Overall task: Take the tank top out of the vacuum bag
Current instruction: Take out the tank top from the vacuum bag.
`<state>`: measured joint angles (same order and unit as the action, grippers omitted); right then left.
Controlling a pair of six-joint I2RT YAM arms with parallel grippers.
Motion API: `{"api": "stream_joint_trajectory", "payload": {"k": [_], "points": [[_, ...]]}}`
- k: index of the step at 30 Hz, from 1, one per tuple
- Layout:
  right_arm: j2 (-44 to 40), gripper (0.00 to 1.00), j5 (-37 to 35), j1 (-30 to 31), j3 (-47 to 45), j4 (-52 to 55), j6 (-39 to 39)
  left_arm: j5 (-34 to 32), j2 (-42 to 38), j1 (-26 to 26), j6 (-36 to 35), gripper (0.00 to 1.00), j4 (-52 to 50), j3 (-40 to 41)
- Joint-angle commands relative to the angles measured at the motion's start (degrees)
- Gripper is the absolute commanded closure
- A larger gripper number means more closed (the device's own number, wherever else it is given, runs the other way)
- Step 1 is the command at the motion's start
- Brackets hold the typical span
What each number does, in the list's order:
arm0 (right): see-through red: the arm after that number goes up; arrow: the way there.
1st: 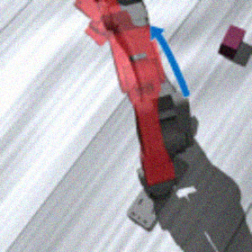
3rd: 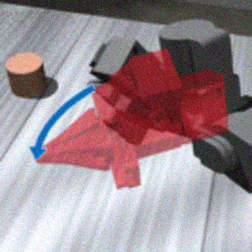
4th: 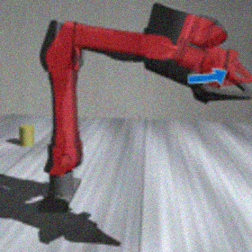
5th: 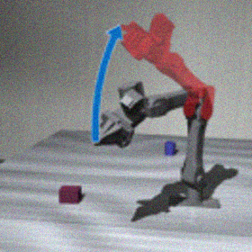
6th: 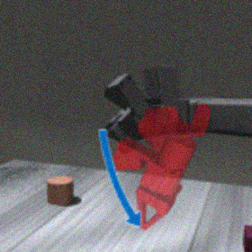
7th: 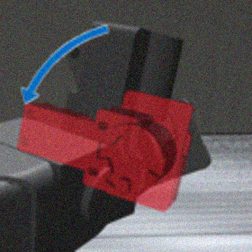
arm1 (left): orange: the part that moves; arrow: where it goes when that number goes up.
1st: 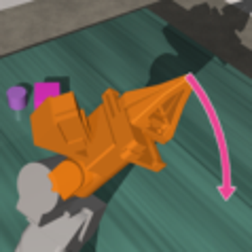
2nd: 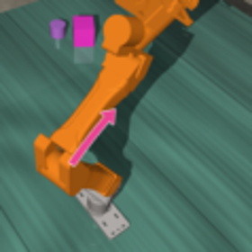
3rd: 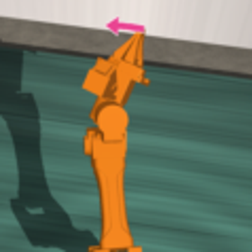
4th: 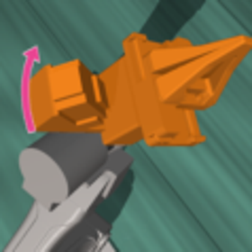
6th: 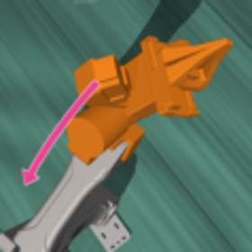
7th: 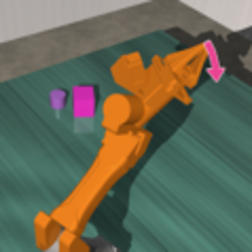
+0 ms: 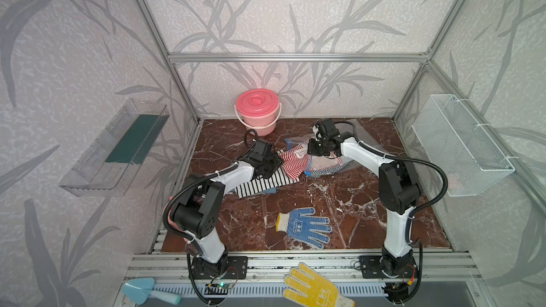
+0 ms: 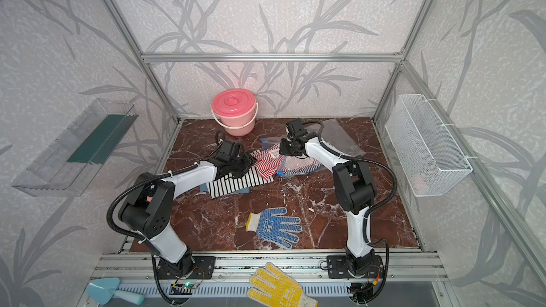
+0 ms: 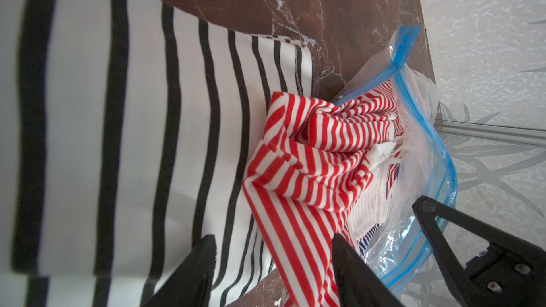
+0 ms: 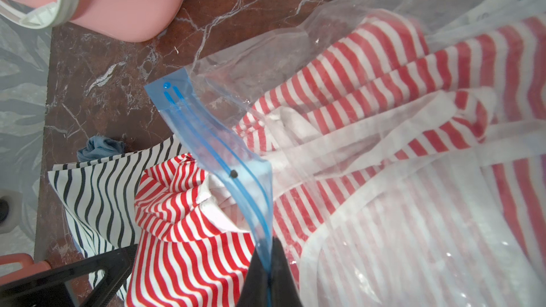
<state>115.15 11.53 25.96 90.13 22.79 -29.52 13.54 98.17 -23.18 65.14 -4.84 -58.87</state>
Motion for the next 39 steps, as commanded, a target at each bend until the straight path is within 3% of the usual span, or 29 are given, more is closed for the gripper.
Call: {"api": "stream_joint_trajectory", "payload": {"k": [1,9,17,22,28,39], "points": [[-1.7,1.0,0.8,-0.7,-0.9,-2.1,-0.7,0.7,0.8,0.2,0.4,0.41,0.2,-2.0],[-2.0,1.0,1.0,-0.9,-1.1,-2.8,-1.0,2.9,5.1,0.1,2.0,0.54,2.2,-3.4],[-1.7,1.0,1.5,-1.1,-1.3,-3.7,-1.7,2.8,7.0,-0.4,2.2,0.6,2.7,-4.5],[-1.6,1.0,1.5,-1.1,-1.4,-4.0,-1.9,3.0,8.4,-0.8,1.7,0.72,2.4,-6.8],[-1.8,1.0,0.7,-1.2,-1.6,-3.3,-1.6,2.1,8.2,-1.4,-1.0,1.0,0.0,-9.6],[-2.3,1.0,-0.9,-1.3,-0.4,1.6,-0.2,-4.4,-1.6,-1.8,-12.2,1.0,-12.5,-12.7]]}}
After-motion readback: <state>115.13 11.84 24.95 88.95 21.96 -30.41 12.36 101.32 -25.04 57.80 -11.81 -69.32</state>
